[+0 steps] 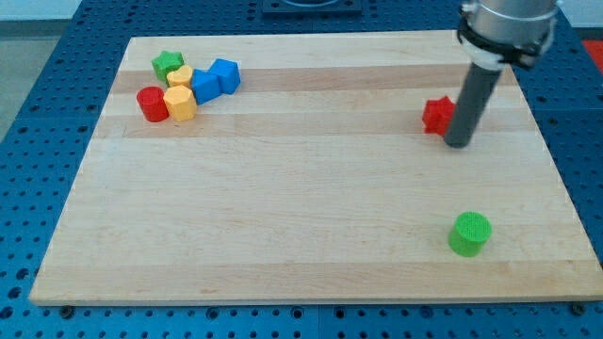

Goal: Move the red star parallel right to the blue cube

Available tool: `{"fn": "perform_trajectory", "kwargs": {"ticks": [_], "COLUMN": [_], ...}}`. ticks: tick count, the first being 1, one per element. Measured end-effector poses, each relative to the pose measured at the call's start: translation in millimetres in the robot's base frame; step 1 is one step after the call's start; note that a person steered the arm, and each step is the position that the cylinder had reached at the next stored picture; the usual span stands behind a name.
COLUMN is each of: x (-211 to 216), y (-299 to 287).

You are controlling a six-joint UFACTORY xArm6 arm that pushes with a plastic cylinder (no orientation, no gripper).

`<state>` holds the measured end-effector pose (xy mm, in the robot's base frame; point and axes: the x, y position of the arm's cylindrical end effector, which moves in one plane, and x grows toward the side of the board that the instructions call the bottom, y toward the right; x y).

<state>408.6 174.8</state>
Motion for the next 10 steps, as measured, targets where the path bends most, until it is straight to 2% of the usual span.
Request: {"fn": "perform_trajectory", "kwargs": {"ticks": [2, 3, 4, 5, 6, 7, 10], "x": [-68, -85, -53, -40, -98, -102, -113], "y": [-45, -58, -5, 46, 51, 46, -32]}}
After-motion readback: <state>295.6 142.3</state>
